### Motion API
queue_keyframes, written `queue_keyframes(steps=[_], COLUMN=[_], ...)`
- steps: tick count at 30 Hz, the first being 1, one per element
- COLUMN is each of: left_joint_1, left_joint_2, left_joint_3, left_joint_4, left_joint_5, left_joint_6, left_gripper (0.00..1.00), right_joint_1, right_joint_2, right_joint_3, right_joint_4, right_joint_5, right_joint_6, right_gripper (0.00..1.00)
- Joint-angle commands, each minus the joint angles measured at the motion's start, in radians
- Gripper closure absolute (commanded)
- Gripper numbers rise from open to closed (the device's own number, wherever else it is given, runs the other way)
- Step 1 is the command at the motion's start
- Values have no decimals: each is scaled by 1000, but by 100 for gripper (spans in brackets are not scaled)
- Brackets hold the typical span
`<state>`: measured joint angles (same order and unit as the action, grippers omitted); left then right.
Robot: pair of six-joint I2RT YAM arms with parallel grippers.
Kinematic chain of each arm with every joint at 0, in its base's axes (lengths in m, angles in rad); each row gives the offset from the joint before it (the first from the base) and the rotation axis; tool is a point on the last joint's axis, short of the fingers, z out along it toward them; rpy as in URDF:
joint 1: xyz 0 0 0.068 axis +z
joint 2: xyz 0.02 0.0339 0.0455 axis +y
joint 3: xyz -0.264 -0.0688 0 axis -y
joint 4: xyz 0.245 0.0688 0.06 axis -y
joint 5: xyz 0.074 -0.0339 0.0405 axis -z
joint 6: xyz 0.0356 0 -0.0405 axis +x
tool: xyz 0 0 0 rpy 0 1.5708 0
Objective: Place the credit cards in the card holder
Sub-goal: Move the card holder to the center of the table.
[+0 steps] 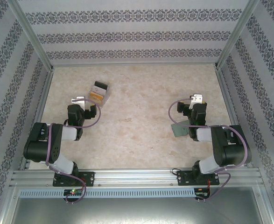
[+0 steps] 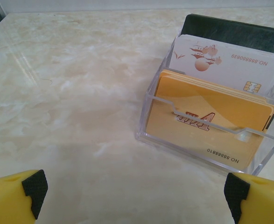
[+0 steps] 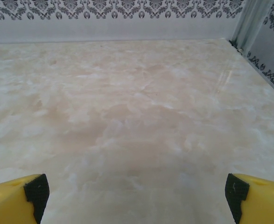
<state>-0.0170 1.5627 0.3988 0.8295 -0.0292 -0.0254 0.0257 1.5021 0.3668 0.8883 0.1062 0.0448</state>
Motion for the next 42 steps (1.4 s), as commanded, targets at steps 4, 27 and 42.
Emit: queue_keyframes(steps=[4,27,42], left_joint_1=[12,14,-198], left_joint_2=[-31,-465,-384], left_joint_3=[3,220,371], left_joint_4=[-3,-684,-807], left_joint_5=[101,477,396], left_joint_6=[52,-508,-526], left_gripper=[1,1,1], right_joint_1=[2,8,150], right_joint_2=[-36,-375,-104], right_joint_3=[-12,286,373], right_joint_4=[25,-1303,-1377], right_joint_5=[-91,-297,-154], right_joint_6=[-38,707,663], right_gripper=[2,30,41])
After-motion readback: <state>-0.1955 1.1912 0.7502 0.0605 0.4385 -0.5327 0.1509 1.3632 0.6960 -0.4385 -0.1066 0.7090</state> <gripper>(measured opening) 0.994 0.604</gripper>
